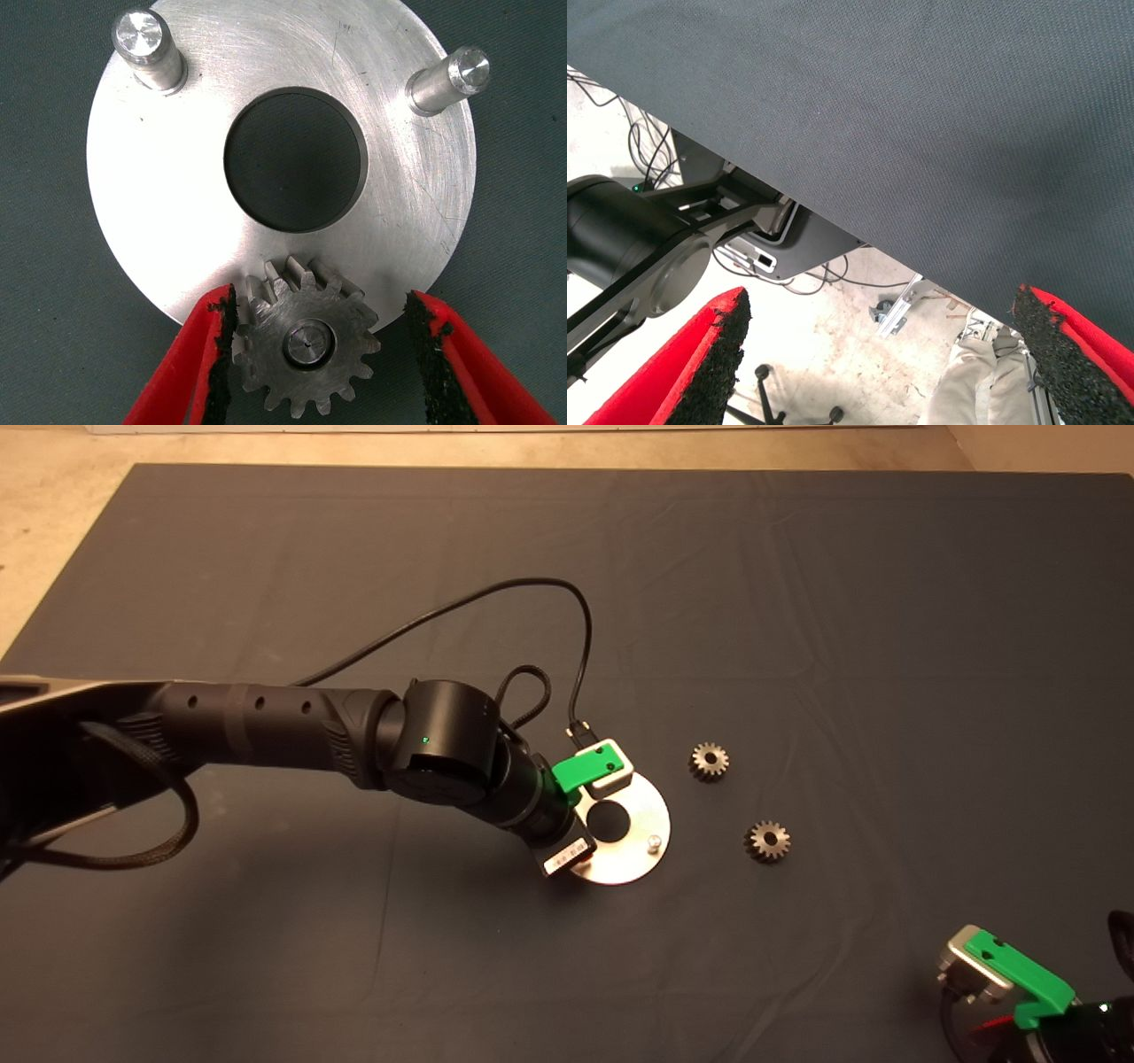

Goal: Install three planetary gears onto the carrier pins

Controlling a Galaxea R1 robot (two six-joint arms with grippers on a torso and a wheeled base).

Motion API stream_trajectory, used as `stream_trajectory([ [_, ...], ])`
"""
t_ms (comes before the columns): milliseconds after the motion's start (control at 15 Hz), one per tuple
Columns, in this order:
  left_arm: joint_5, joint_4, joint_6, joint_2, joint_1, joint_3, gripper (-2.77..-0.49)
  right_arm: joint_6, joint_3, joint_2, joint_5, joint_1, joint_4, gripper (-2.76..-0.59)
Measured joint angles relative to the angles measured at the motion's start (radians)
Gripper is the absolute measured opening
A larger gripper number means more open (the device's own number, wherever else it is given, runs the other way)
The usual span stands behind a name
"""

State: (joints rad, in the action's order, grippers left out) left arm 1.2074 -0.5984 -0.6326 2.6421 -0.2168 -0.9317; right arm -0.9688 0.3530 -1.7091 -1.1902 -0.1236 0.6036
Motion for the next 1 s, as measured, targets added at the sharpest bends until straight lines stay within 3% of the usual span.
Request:
stream_trajectory([
  [200, 0.001, 0.009, 0.0, -0.005, -0.004, 0.0, -2.06, 0.0, 0.0, 0.0, -0.005, 0.0, 0.0, -1.16],
  [267, 0.0, 0.028, 0.0, -0.008, -0.015, 0.0, -1.99, 0.0, 0.001, 0.0, -0.007, 0.0, 0.0, -1.16],
  [333, 0.001, 0.047, -0.001, -0.019, -0.033, 0.012, -1.92, 0.0, 0.002, 0.0, -0.008, 0.0, 0.0, -1.16],
  [533, 0.003, 0.062, -0.001, -0.06, -0.093, 0.063, -1.77, 0.0, 0.004, 0.0, -0.007, 0.0, 0.0, -1.16],
  [733, 0.005, 0.074, -0.001, -0.101, -0.152, 0.072, -1.61, 0.0, 0.004, 0.0, -0.007, 0.002, 0.0, -1.16],
  [800, 0.011, 0.078, -0.001, -0.127, -0.167, 0.078, -1.61, 0.0, 0.004, 0.0, -0.008, 0.004, 0.0, -1.16],
  [867, 0.032, 0.083, -0.001, -0.163, -0.172, 0.094, -1.61, 0.0, 0.004, 0.0, -0.01, 0.019, 0.0, -1.16],
  [933, 0.06, 0.092, -0.001, -0.213, -0.17, 0.123, -1.61, 0.0, 0.004, 0.0, -0.012, 0.052, 0.0, -1.16],
  [1000, 0.086, 0.102, -0.006, -0.272, -0.171, 0.162, -1.61, 0.0, 0.005, -0.004, -0.023, 0.088, 0.0, -1.16],
])
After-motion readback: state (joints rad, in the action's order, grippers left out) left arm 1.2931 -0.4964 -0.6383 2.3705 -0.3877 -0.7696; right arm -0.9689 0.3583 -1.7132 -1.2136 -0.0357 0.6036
